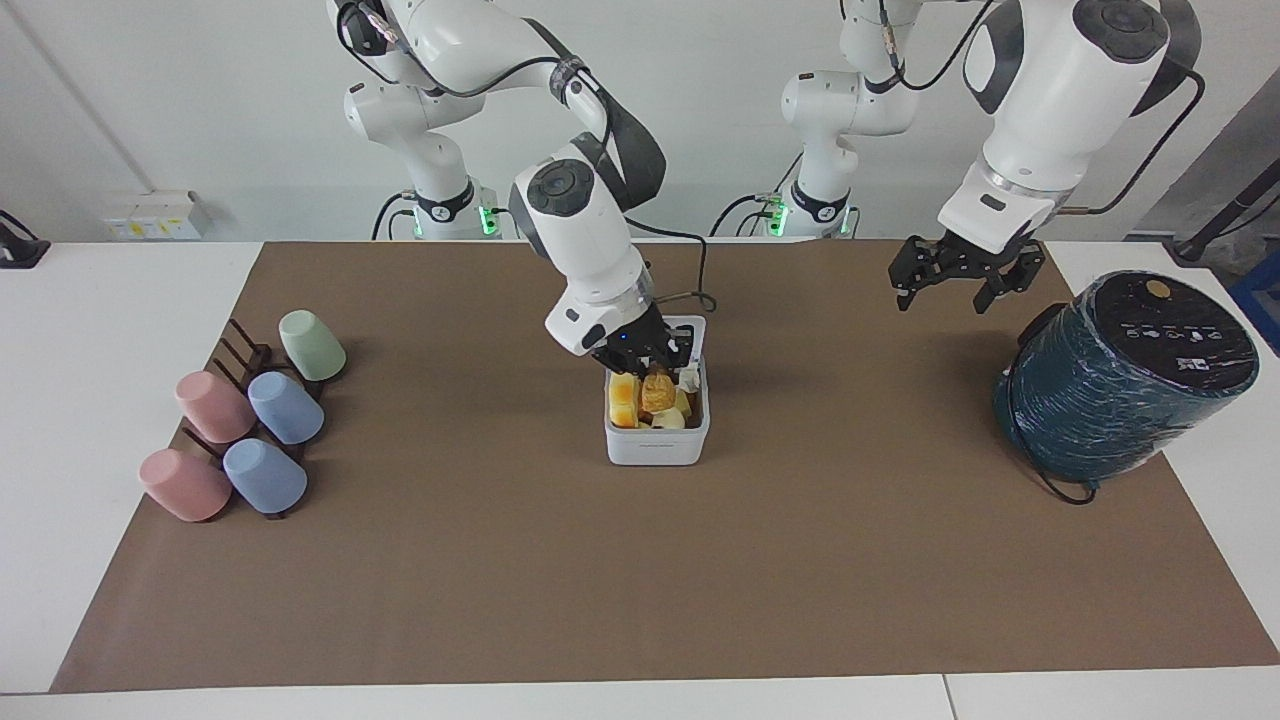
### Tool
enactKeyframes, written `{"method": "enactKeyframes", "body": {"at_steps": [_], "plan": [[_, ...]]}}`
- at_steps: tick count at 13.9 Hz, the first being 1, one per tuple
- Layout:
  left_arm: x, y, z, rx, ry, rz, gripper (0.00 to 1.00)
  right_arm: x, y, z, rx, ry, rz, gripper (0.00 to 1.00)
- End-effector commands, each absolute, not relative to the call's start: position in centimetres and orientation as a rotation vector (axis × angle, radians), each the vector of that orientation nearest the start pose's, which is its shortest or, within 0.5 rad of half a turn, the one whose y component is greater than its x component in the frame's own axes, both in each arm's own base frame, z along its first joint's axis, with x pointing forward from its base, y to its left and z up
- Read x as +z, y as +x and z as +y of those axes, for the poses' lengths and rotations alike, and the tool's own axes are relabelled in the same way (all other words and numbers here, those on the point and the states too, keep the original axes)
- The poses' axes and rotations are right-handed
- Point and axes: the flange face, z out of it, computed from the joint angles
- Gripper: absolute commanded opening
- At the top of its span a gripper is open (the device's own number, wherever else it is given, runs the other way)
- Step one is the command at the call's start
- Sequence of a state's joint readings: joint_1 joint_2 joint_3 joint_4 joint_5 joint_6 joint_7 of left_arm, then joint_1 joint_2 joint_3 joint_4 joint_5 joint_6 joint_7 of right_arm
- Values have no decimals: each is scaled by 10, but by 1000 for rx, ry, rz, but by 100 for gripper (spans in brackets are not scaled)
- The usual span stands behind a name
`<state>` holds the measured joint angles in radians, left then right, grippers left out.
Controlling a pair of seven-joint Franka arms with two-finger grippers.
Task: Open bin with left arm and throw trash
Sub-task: 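Carry the yellow sponge over the bin with the right gripper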
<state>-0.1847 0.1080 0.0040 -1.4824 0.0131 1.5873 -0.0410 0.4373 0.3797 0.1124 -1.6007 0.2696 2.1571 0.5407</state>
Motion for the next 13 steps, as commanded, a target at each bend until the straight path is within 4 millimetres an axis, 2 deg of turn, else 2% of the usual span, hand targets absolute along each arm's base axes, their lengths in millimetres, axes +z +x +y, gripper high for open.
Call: {"method": "enactKeyframes", "body": {"at_steps": [1, 4, 7, 8, 10, 11, 12, 13], "plan": [[605, 569, -99, 8, -3108, 235, 100, 426, 578, 357, 49, -2783, 221, 7], [604, 568, -99, 10, -3107, 238, 100, 413, 581, 356, 55, -2787, 231, 9], [603, 568, -99, 10, -3107, 238, 100, 403, 587, 357, 47, -2784, 237, 16], [603, 569, -98, 11, -3108, 235, 100, 403, 588, 357, 40, -2782, 234, 22], [604, 568, -98, 8, -3108, 235, 100, 404, 588, 357, 38, -2782, 232, 64], [604, 568, -98, 8, -3108, 235, 100, 402, 588, 357, 39, -2783, 233, 77], [604, 568, -98, 6, -3108, 235, 100, 403, 588, 359, 33, -2780, 230, 100], [603, 568, -98, 8, -3108, 235, 100, 405, 587, 362, 23, -2776, 226, 100]]}}
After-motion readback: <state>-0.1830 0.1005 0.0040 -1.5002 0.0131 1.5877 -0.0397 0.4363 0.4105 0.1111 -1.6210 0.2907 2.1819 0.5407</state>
